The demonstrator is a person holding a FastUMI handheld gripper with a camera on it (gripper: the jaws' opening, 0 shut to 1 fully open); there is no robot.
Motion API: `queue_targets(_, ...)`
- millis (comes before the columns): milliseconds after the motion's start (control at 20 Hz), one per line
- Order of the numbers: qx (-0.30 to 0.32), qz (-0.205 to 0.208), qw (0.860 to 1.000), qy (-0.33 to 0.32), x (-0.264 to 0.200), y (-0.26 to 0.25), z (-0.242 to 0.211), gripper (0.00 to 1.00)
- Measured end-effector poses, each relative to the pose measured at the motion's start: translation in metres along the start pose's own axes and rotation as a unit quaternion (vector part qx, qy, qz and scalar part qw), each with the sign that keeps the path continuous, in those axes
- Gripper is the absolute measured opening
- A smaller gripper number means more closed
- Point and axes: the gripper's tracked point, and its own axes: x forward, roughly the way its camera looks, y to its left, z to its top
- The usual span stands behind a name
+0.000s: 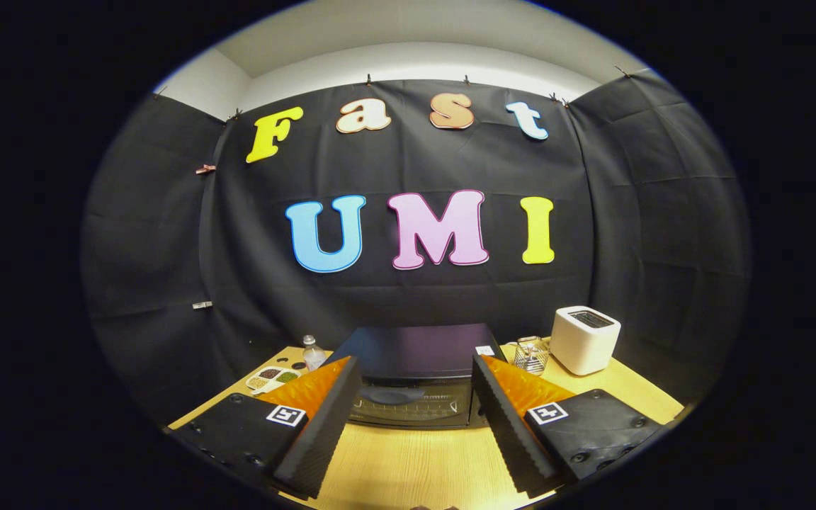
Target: Open the toaster oven, put the food inside, and close the toaster oven door.
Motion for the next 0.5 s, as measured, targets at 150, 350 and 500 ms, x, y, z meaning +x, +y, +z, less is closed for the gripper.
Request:
queue_targets(150,0.003,-0.004,1.0,0.003,-0.0016,-0.0036,-0.0031,0.98)
queue_targets(350,0.006,-0.008,1.0,0.004,-0.0018,-0.0059,-0.0046,0.98)
queue_targets(500,0.005,-0.007,1.0,0.003,0.0006,-0.0049,-0.0061,0.98)
